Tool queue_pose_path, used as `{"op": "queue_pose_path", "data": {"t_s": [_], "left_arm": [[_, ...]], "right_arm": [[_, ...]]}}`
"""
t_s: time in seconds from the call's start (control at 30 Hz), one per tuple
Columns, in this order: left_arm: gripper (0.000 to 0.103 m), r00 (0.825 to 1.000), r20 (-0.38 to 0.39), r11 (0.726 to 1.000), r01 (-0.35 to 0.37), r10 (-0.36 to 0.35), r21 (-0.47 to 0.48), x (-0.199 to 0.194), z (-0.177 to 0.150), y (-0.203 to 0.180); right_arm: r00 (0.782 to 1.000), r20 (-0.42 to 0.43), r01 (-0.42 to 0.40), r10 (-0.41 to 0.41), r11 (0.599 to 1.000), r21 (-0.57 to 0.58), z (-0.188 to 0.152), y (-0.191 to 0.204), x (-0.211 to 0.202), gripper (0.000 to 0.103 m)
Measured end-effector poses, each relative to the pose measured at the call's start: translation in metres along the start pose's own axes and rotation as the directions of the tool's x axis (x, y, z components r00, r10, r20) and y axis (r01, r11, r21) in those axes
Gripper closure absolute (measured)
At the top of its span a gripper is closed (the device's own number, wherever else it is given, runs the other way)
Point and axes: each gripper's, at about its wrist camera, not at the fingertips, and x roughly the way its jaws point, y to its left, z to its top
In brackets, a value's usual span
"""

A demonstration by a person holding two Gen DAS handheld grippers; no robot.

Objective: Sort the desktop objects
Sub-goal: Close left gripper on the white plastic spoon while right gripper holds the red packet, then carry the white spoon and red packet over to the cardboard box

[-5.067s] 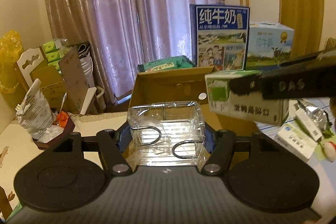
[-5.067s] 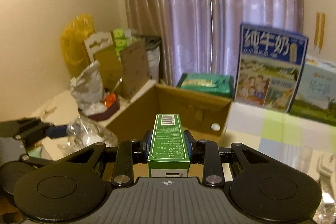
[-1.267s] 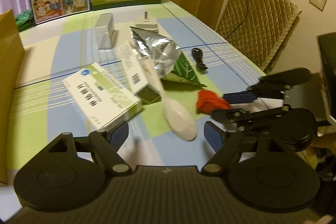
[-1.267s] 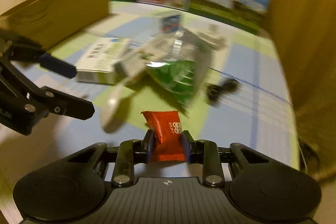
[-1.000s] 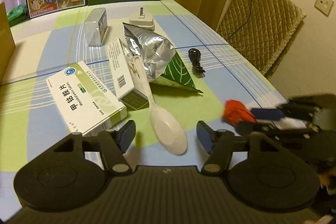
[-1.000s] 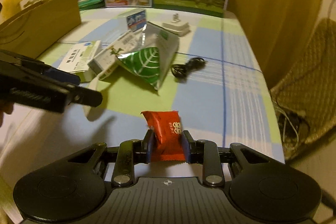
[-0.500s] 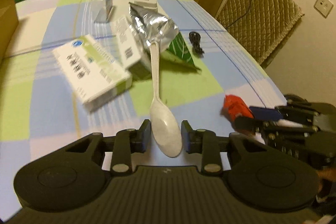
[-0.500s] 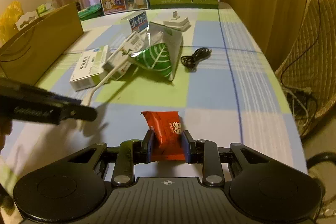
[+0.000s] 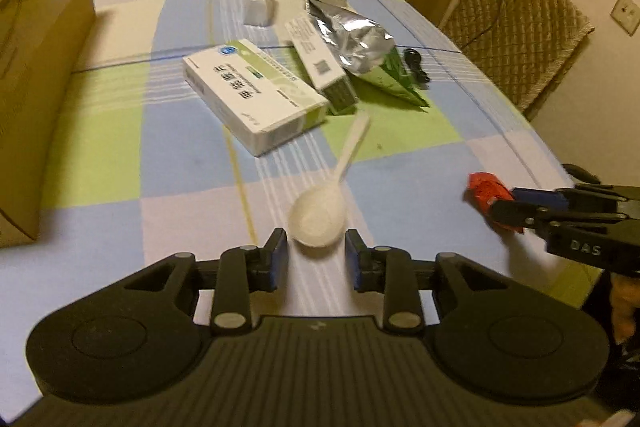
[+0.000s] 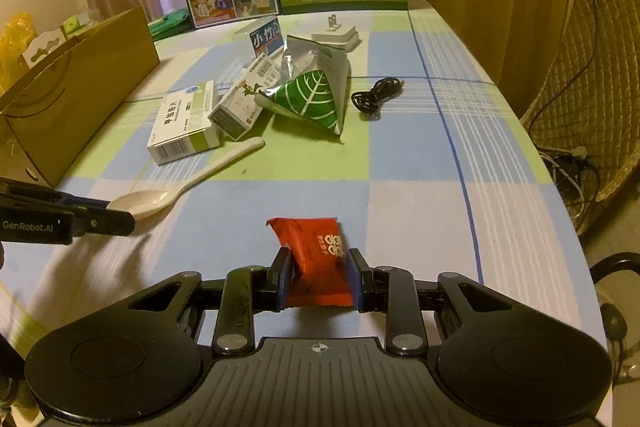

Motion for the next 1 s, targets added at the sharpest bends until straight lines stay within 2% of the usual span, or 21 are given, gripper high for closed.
{"op": "queue_pose_path", "data": {"t_s": [0.07, 0.23, 0.3, 0.47, 0.6, 0.7, 0.8, 1.0], "left_arm": [[0.075, 1.000, 0.019, 0.999, -0.021, 0.020, 0.029, -0.001, 0.000, -0.002], [0.061, 0.998, 0.046, 0.991, -0.036, 0.030, 0.126, 0.002, 0.002, -0.010], [0.055, 0.998, 0.050, 0.985, -0.033, 0.025, 0.168, 0.007, 0.001, -0.013], [0.055, 0.998, 0.056, 0.944, -0.028, 0.010, 0.328, 0.020, -0.002, -0.022], [0.057, 0.998, 0.066, 0.931, -0.022, -0.002, 0.365, 0.025, -0.002, -0.023], [0.068, 0.998, 0.069, 0.922, -0.017, -0.010, 0.387, 0.026, -0.001, -0.025], [0.073, 0.997, 0.079, 0.909, -0.032, -0.001, 0.415, 0.026, -0.002, -0.026], [0.075, 0.997, 0.073, 0.916, -0.027, -0.003, 0.401, 0.023, -0.004, -0.024]], "right_arm": [[1.000, 0.005, 0.005, -0.005, 1.000, 0.002, -0.001, 0.000, 0.000, 0.077], [1.000, 0.017, 0.007, -0.007, 1.000, -0.003, -0.004, 0.001, 0.001, 0.075], [1.000, 0.013, 0.017, -0.017, 1.000, -0.006, -0.005, 0.001, 0.003, 0.062], [1.000, 0.019, 0.025, -0.025, 1.000, -0.002, -0.009, -0.002, 0.003, 0.057], [0.999, 0.027, 0.023, -0.023, 1.000, 0.000, -0.010, -0.003, 0.003, 0.056], [0.999, 0.031, 0.020, -0.020, 1.000, 0.003, -0.010, -0.003, 0.003, 0.056], [0.999, 0.034, 0.017, -0.017, 1.000, 0.004, -0.010, -0.004, 0.004, 0.056], [0.999, 0.039, 0.009, -0.009, 1.000, -0.002, -0.010, -0.003, 0.004, 0.056]]}}
